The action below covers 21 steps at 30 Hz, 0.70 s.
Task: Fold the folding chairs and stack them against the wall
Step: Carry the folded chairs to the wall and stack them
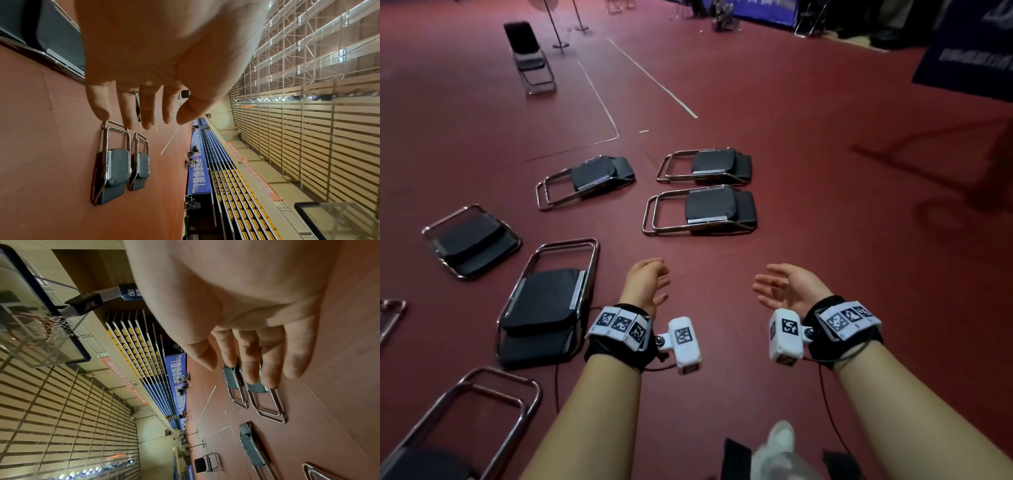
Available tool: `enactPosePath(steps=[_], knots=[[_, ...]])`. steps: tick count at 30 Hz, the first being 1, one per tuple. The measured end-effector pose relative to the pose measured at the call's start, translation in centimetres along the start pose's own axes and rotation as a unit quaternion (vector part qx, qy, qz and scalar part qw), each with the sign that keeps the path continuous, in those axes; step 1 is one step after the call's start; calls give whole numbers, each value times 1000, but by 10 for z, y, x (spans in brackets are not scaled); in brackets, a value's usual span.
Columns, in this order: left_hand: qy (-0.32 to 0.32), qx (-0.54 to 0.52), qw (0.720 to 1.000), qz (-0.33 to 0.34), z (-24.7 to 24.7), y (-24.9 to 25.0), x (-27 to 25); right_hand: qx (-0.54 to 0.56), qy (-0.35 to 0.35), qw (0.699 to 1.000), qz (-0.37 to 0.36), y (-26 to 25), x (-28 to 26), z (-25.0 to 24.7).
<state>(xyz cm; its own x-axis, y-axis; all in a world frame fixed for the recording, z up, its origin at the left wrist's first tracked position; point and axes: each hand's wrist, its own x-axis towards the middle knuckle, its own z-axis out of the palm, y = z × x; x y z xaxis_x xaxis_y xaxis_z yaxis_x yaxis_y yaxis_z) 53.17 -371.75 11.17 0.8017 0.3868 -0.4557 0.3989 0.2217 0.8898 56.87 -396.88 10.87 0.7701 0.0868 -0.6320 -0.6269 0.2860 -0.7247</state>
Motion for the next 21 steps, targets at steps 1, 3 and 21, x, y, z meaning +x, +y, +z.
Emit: enactPosePath(steps=[1,3,21], knots=[[3,-2,1000,-7,0,1,14,2,3,1000,5,-5,15,5],[6,0,1000,-16,4,5,37,11,7,1000,17,-16,40,12],[-8,6,1000,-12,203,154,324,16,26,1000,5,-267,323,27]])
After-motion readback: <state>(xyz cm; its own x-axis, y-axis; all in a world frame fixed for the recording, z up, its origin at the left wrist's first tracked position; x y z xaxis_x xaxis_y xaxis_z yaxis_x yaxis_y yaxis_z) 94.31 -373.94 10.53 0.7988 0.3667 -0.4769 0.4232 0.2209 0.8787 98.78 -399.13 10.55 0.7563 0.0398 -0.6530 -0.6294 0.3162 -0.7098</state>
